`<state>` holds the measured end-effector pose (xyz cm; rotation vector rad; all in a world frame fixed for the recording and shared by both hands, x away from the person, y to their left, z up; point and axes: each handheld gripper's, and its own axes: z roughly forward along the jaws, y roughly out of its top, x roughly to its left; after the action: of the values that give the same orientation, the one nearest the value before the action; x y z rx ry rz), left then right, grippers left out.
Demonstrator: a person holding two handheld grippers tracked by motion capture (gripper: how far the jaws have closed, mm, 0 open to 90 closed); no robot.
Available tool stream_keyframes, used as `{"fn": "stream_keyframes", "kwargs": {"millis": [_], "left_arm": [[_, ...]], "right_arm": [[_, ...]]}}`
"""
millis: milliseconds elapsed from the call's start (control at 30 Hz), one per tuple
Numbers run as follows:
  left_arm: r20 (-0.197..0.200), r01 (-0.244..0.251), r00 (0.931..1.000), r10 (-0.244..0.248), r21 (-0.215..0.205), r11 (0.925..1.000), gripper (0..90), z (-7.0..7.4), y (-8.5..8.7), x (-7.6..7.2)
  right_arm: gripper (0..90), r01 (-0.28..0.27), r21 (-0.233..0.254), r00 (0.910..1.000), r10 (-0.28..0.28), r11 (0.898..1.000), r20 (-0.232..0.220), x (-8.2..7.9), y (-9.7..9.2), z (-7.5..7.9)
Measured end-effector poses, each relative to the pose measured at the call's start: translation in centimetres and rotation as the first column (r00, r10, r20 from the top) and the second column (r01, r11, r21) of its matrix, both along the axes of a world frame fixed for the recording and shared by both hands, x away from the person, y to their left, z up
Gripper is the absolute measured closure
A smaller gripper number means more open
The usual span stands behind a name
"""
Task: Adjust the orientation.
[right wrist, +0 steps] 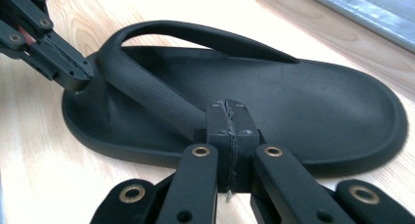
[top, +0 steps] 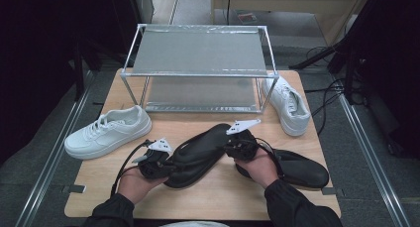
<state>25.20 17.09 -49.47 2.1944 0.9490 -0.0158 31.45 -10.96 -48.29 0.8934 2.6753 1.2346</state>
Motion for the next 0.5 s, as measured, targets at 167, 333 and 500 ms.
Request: {"fn": "stream_keyframes", "kwargs": {"millis": [167, 333, 500], "left_arm": [[-0.005, -0.022, 0.9998, 0.022, 0.005, 0.9998, 88.6, -0.5, 0.3, 0.2], [0.005, -0.026, 0.9996, 0.026, -0.001, 0.9997, 89.9, -0.7, 0.4, 0.3], [0.01, -0.017, 0.9998, 0.017, 0.007, 0.9998, 90.0, -0.7, 0.4, 0.4]], "right_arm": [[90.0, -0.007, -0.037, 1.0, 0.007, 0.999, 0.001, 0.9, 1.1, -0.7], [90.0, -0.005, -0.05, 1.0, 0.005, 0.999, 0.006, 1.5, 1.9, -1.5], [90.0, 0.001, -0.041, 1.0, -0.002, 0.999, -0.007, 1.6, 1.9, -1.6]]}}
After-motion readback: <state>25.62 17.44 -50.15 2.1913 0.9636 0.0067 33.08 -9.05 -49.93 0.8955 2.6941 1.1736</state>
